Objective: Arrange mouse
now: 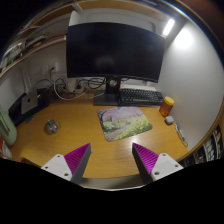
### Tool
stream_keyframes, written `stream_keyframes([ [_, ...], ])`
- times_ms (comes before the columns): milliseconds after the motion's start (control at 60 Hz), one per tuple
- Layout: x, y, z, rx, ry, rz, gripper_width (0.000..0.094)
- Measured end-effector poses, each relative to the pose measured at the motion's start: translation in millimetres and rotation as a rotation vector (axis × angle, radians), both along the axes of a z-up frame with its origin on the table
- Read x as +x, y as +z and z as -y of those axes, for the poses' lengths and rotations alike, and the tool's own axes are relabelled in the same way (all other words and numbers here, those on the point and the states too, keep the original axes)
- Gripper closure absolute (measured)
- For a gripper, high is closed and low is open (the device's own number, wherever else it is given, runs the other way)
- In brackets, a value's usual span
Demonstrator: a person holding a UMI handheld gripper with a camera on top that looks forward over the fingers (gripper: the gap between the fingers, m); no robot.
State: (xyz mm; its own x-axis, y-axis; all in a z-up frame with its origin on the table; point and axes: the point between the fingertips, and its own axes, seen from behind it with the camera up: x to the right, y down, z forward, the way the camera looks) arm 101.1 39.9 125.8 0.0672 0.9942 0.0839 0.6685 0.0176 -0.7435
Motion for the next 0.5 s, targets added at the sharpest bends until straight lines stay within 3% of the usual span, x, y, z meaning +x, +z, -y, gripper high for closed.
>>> stream_keyframes([
  [283, 1.8, -23.0, 37.9, -0.019, 0.039, 0.029, 0.0081],
  [500, 0.0, -33.3, 113.8, -0.048, 0.128, 0.049, 0.0077],
])
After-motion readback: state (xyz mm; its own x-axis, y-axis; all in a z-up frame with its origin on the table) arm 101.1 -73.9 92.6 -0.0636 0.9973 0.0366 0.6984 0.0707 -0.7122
